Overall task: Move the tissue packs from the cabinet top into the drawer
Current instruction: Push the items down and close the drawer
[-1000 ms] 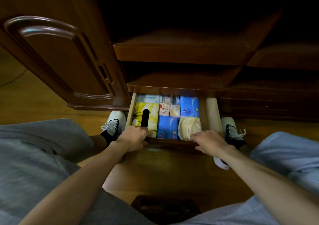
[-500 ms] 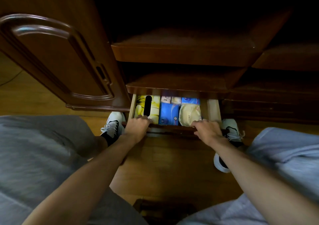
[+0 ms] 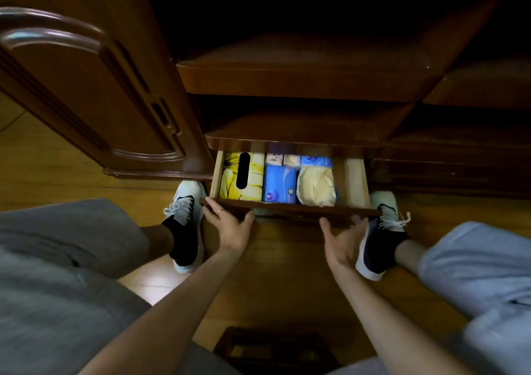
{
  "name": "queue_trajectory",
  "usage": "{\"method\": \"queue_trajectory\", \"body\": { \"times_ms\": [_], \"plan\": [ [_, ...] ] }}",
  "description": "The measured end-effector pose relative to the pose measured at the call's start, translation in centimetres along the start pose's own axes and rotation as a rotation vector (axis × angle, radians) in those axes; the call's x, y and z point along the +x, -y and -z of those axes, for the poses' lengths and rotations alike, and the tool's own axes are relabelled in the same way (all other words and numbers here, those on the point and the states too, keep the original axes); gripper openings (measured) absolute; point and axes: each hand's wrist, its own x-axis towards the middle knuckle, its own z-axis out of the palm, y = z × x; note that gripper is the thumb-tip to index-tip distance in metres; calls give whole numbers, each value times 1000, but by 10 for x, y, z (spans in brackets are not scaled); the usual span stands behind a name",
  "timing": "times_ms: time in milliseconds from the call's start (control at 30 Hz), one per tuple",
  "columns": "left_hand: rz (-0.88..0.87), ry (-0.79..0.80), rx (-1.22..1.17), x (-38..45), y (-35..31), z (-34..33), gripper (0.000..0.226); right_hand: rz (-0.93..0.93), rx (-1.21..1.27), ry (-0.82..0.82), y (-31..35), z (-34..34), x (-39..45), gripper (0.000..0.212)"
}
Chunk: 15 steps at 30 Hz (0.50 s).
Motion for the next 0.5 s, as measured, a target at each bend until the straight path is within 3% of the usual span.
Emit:
{"method": "queue_trajectory", "body": {
  "times_ms": [100,267,500],
  "plan": [
    [-46,-39,-33,-2,-2,-21,128,-29,53,65,13,-15,-7,128],
    [-90,-195,-4,9,18,-32,126,15,69,39,7,-23,1,130],
    [-183,-244,116,48,12,-45,118,138,-2,8,6,-33,27,129]
  ]
}}
